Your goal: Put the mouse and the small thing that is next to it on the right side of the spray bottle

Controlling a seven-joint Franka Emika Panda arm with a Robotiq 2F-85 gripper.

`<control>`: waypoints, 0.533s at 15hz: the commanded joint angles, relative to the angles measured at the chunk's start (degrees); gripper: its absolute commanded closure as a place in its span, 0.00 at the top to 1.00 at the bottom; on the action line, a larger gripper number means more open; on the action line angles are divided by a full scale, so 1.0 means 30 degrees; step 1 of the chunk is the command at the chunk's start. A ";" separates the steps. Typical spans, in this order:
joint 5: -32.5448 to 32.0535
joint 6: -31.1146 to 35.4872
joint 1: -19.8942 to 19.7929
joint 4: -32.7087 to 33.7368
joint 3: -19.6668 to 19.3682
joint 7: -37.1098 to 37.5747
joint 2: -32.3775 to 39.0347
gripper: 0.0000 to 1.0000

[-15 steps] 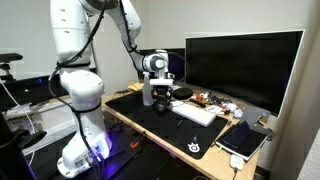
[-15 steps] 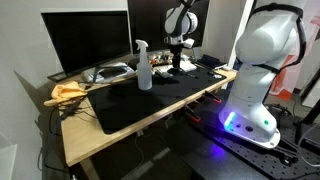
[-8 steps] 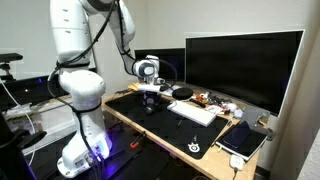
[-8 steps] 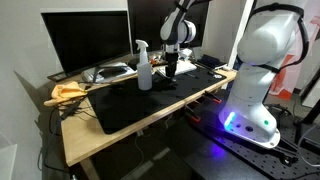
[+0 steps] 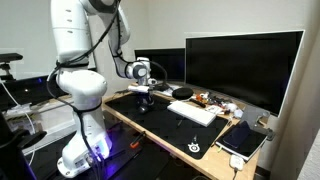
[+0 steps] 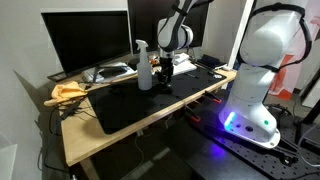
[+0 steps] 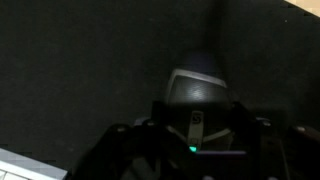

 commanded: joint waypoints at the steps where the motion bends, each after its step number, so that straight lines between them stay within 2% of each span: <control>1: -0.1489 0.0193 0.0534 -0.0099 -0.0004 0.3599 -0.0038 0.44; 4: -0.2154 0.0042 0.0639 0.0037 -0.0135 0.5415 0.0163 0.44; 8: -0.2283 -0.0252 0.0608 0.0166 -0.0211 0.6248 0.0391 0.44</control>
